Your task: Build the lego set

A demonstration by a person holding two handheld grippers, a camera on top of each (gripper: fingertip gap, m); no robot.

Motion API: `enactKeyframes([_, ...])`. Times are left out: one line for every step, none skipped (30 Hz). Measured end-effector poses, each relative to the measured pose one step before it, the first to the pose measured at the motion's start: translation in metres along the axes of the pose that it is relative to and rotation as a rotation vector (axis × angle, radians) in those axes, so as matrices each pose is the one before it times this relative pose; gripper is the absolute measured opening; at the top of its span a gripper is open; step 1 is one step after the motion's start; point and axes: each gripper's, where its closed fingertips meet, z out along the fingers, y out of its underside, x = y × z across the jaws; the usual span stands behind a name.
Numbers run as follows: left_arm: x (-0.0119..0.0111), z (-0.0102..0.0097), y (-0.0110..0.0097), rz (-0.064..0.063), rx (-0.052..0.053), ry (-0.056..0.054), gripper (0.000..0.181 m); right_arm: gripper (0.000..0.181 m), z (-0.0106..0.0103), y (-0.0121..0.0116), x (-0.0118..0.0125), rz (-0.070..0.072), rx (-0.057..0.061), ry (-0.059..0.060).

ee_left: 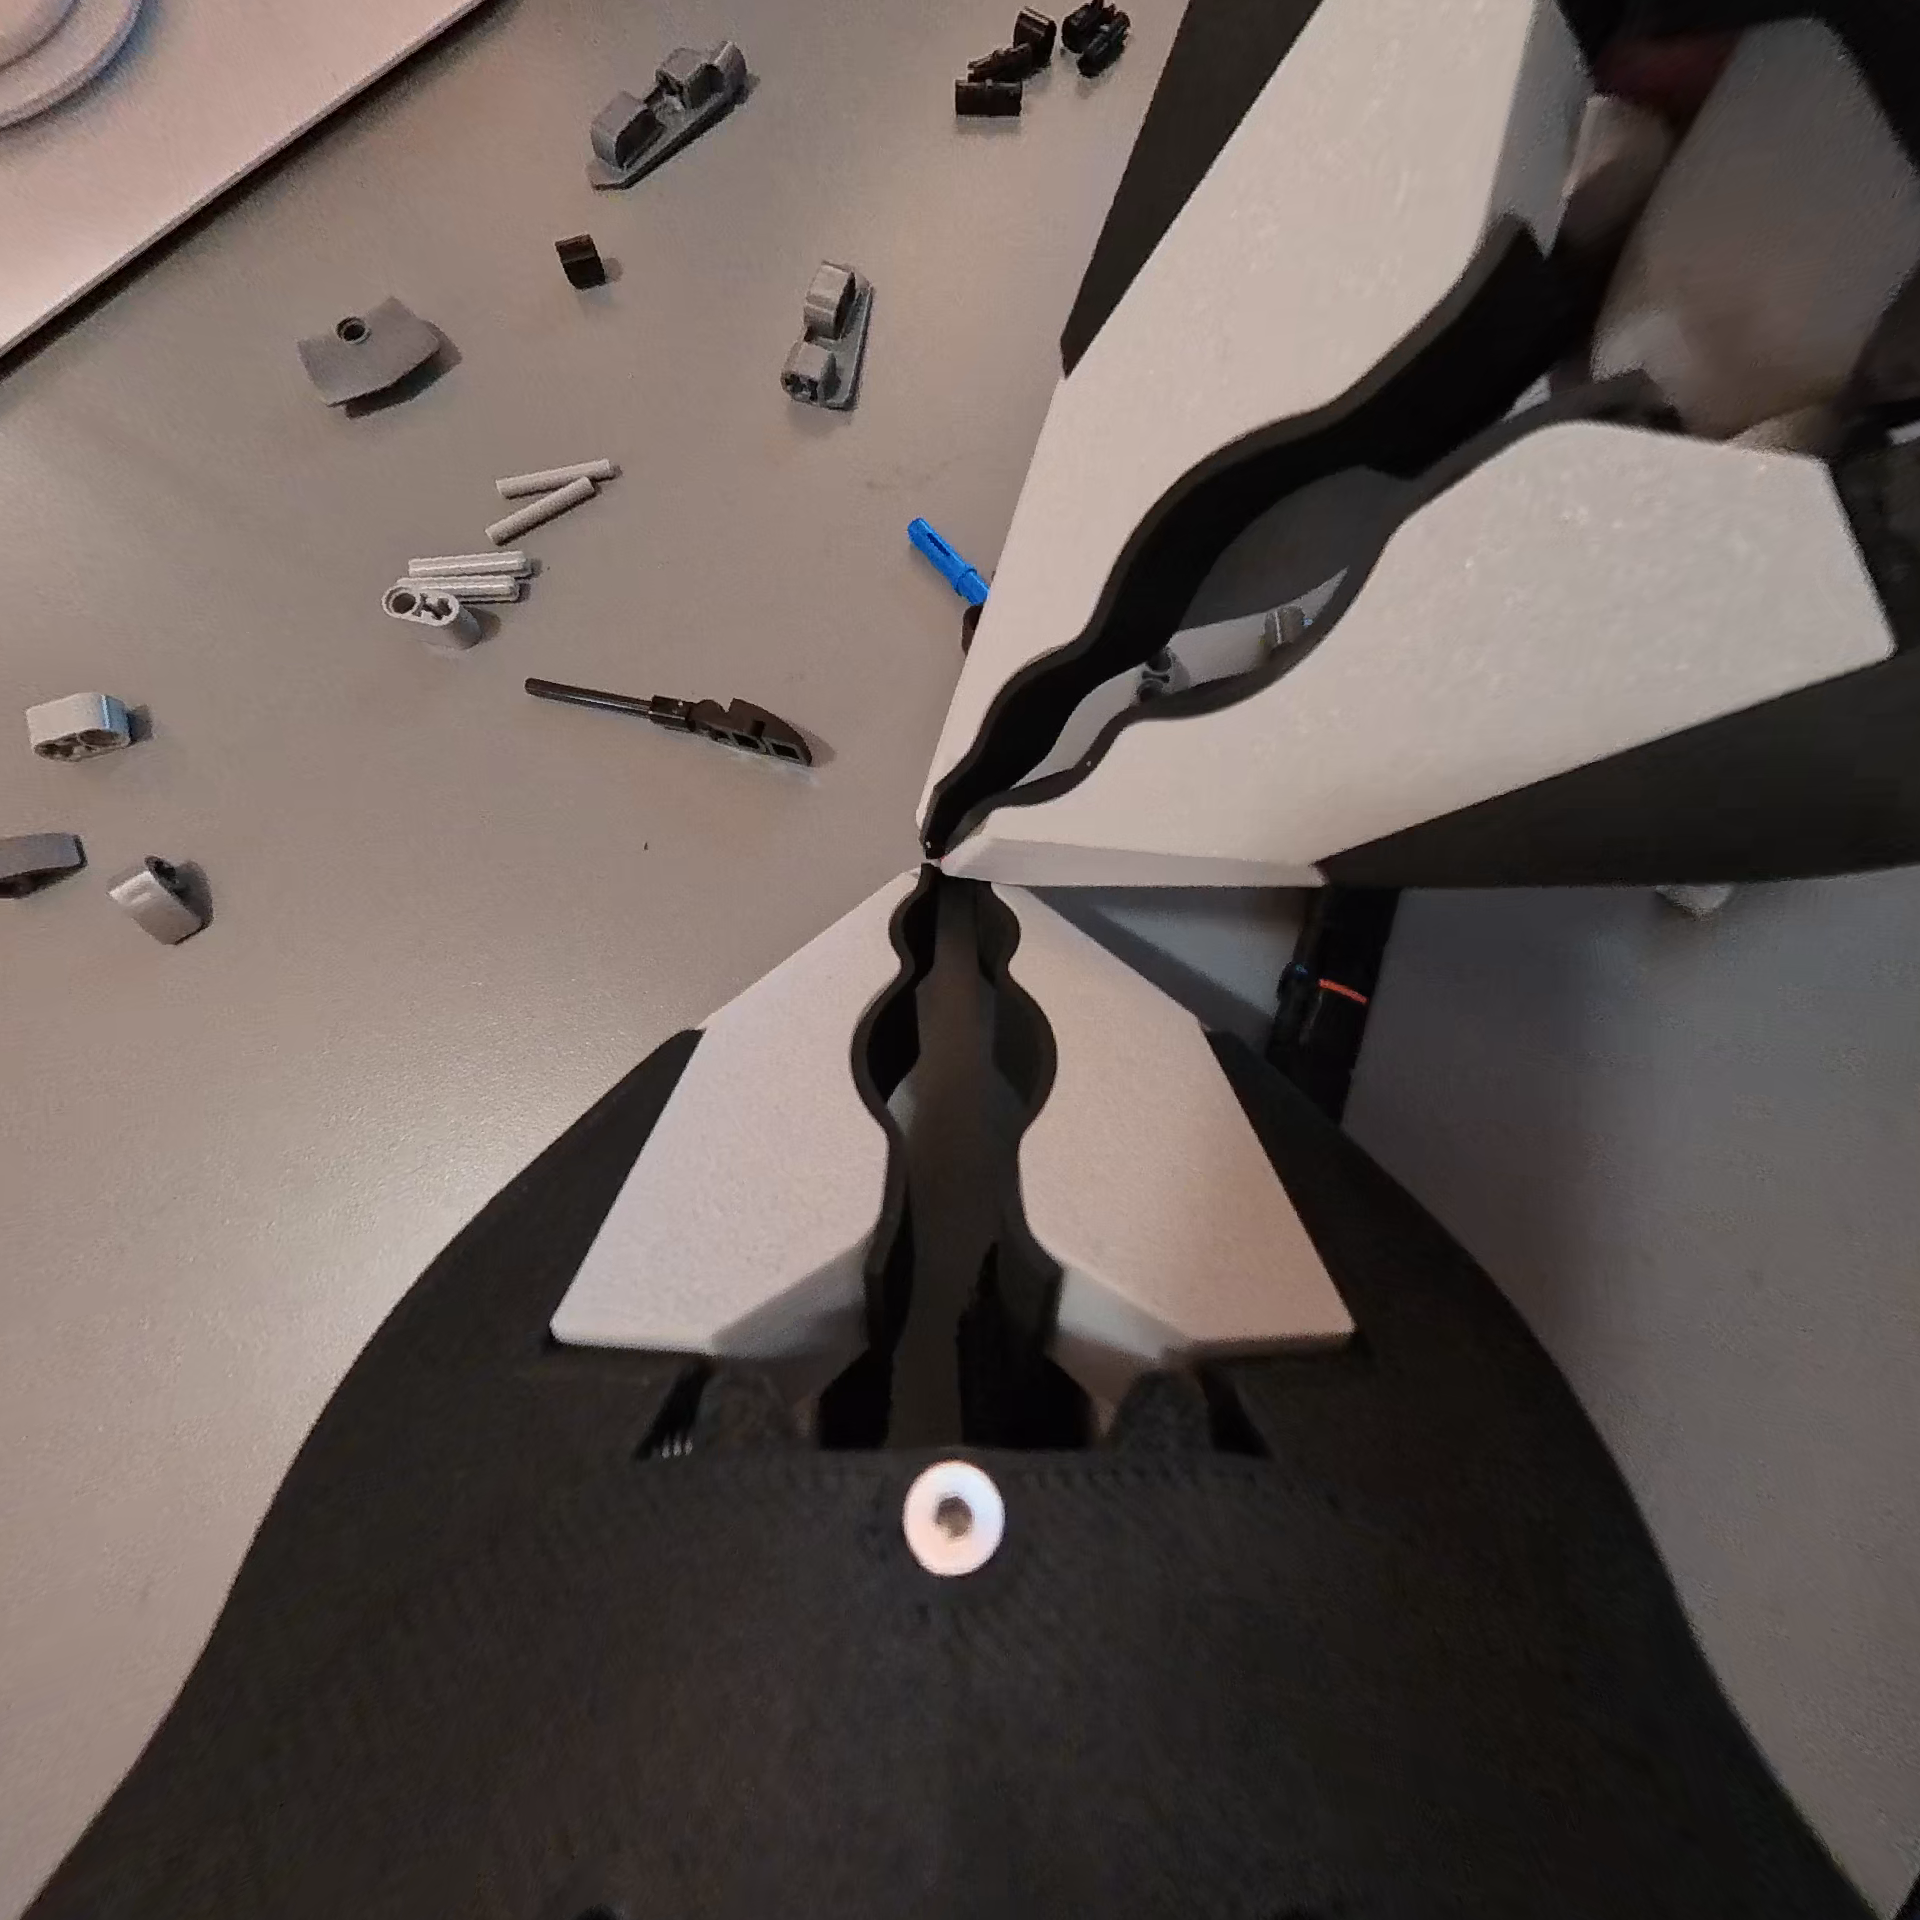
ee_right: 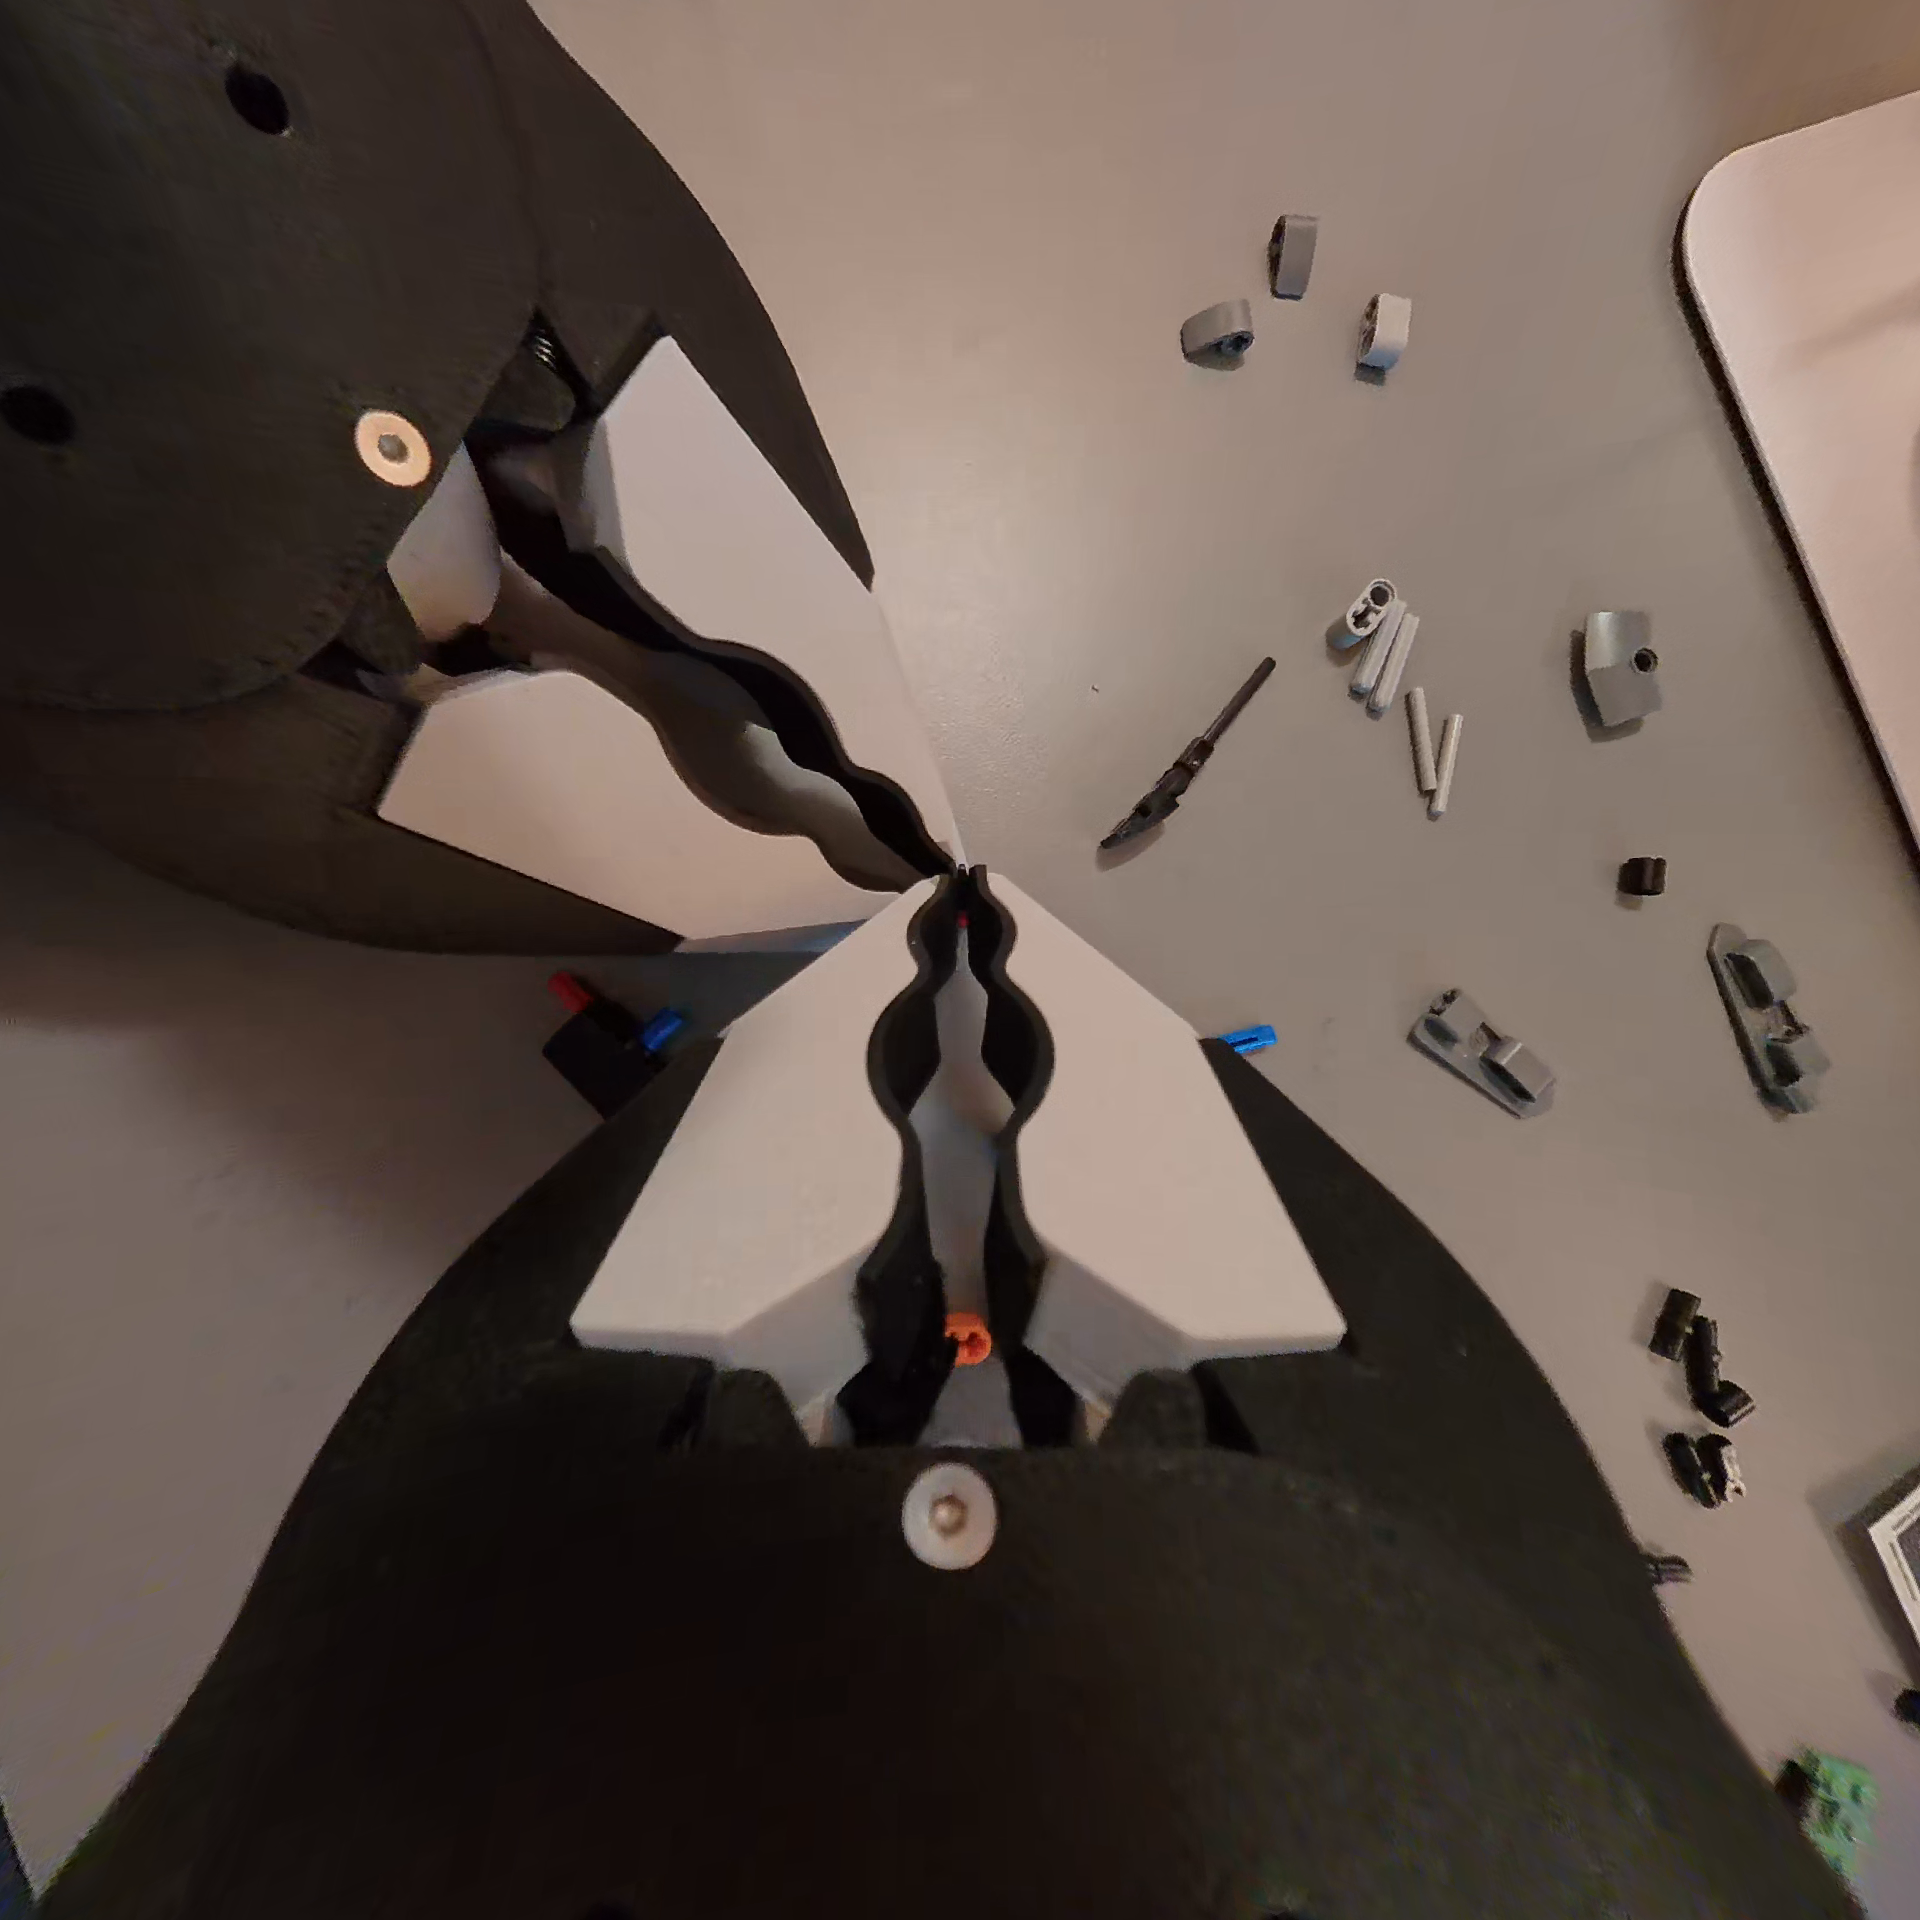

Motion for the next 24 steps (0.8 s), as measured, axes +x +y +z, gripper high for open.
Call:
enactKeyframes([-0.00001, -0.00007, 0.00008, 0.0002, -0.0001, -0.0003, 0.004, 0.000, 0.00001, -0.00004, 0.00007, -0.0015, -0.0045, 0.0066])
enactKeyframes([0.00005, -0.00007, 0.00007, -0.0012, 0.0000, 0.0010, 0.004, 0.000, 0.00004, 0.00001, -0.00002, 0.0011, -0.0042, 0.0036])
enactKeyframes([-0.00001, -0.00011, 0.00010, 0.0003, 0.0002, -0.0007, 0.004, 0.000, 0.00007, 0.00004, -0.00004, -0.0008, -0.0056, 0.0020])
enactKeyframes([0.00004, 0.00005, -0.00004, 0.0026, -0.0002, -0.0022, 0.004, 0.000, 0.00004, 0.00001, 0.00010, -0.0048, -0.0066, 0.0039])
enactKeyframes([-0.00004, -0.00012, 0.00011, 0.0008, 0.0001, -0.0006, 0.004, 0.000, 0.00006, 0.00005, 0.00001, -0.0049, -0.0066, 0.0054])
enactKeyframes([0.00009, 0.00007, 0.00007, -0.0001, 0.0000, 0.0006, 0.004, 0.000, 0.00001, 0.00004, 0.00005, -0.0042, -0.0042, 0.0051])
enactKeyframes([-0.00004, 0.00003, -0.00003, -0.0002, 0.0000, 0.0006, 0.004, 0.000, 0.00004, 0.00008, 0.00000, -0.0017, -0.0026, 0.0023])
enactKeyframes([-0.00002, -0.00002, 0.00002, 0.0013, 0.0000, -0.0005, 0.004, 0.000, 0.00008, -0.00008, 0.00004, -0.0015, -0.0030, 0.0013])
enactKeyframes([0.00005, -0.00002, -0.00001, 0.0001, 0.0005, 0.0000, 0.004, 0.000, 0.00005, -0.00008, -0.00003, -0.0008, -0.0018, 0.0010])
enactKeyframes([-0.00001, -0.00011, 0.00013, -0.0018, -0.0003, 0.0019, 0.004, 0.000, 0.00009, 0.00007, -0.00001, 0.0018, -0.0007, 0.0010])
enactKeyframes([0.00004, 0.00001, 0.00000, -0.0007, -0.0002, 0.0009, 0.004, 0.000, 0.00001, -0.00006, -0.00006, 0.0024, 0.0004, 0.0015])
enactKeyframes([0.00003, -0.00005, 0.00004, 0.0004, 0.0002, 0.0000, 0.004, 0.000, 0.00016, -0.00002, 0.00002, 0.0023, 0.0018, -0.0008])
enactKeyframes([0.00001, -0.00013, 0.00011, -0.0003, 0.0001, 0.0007, 0.003, 0.000, 0.00015, -0.00002, -0.00010, 0.0036, 0.0021, -0.0054])
enactKeyframes([0.00000, 0.00004, -0.00003, -0.0014, -0.0001, 0.0013, 0.003, 0.000, 0.00009, -0.00010, -0.00005, 0.0027, 0.0004, -0.0048])
enactKeyframes([0.00000, 0.00006, 0.00007, -0.0010, 0.0001, 0.0011, 0.003, 0.000, 0.00021, 0.00000, -0.00004, -0.0024, -0.0025, -0.0025])
enactKeyframes([-0.00006, -0.00005, 0.00002, -0.0024, 0.0003, 0.0022, 0.003, 0.000, 0.00020, -0.00022, -0.00001, 0.0002, -0.0011, -0.0055])
enactKeyframes([-0.00002, -0.00006, 0.00003, -0.0046, 0.0001, 0.0039, 0.003, 0.000, 0.00005, -0.00001, -0.00003, 0.0042, 0.0021, -0.0069])
enactKeyframes([0.00000, -0.00001, 0.00001, -0.0009, 0.0000, 0.0012, 0.003, 0.000, -0.00011, 0.00010, -0.00007, 0.0067, 0.0039, -0.0099])
enactKeyframes([-0.00020, 0.00009, -0.00009, 0.0026, 0.0002, -0.0040, 0.003, 0.000, -0.00005, -0.00021, 0.00006, 0.0136, 0.0082, -0.0173])
enactKeyframes([-0.00015, 0.00002, -0.00023, 0.0028, 0.0012, -0.0038, 0.003, 0.000, -0.00022, 0.00003, 0.00028, 0.0167, 0.0122, -0.0204])
enactKeyframes([0.00008, -0.00005, -0.00026, -0.0011, 0.0023, 0.0009, 0.004, 0.000, -0.00036, -0.00008, 0.00020, 0.0113, 0.0149, -0.0153])
enactKeyframes([-0.00035, -0.00040, -0.00027, -0.0043, 0.0031, 0.0004, 0.004, 0.000, 0.00006, -0.00065, -0.00055, 0.0142, 0.0209, -0.0171])
enactKeyframes([-0.00009, -0.00094, 0.00031, -0.0070, 0.0021, 0.0057, 0.006, 0.000, -0.00045, -0.00013, -0.00085, 0.0256, 0.0203, -0.0276])
enactKeyframes([0.00027, -0.00118, -0.00087, -0.0103, 0.0112, 0.0094, 0.009, 0.000, -0.00152, 0.00067, 0.00133, 0.0180, 0.0106, -0.0144])
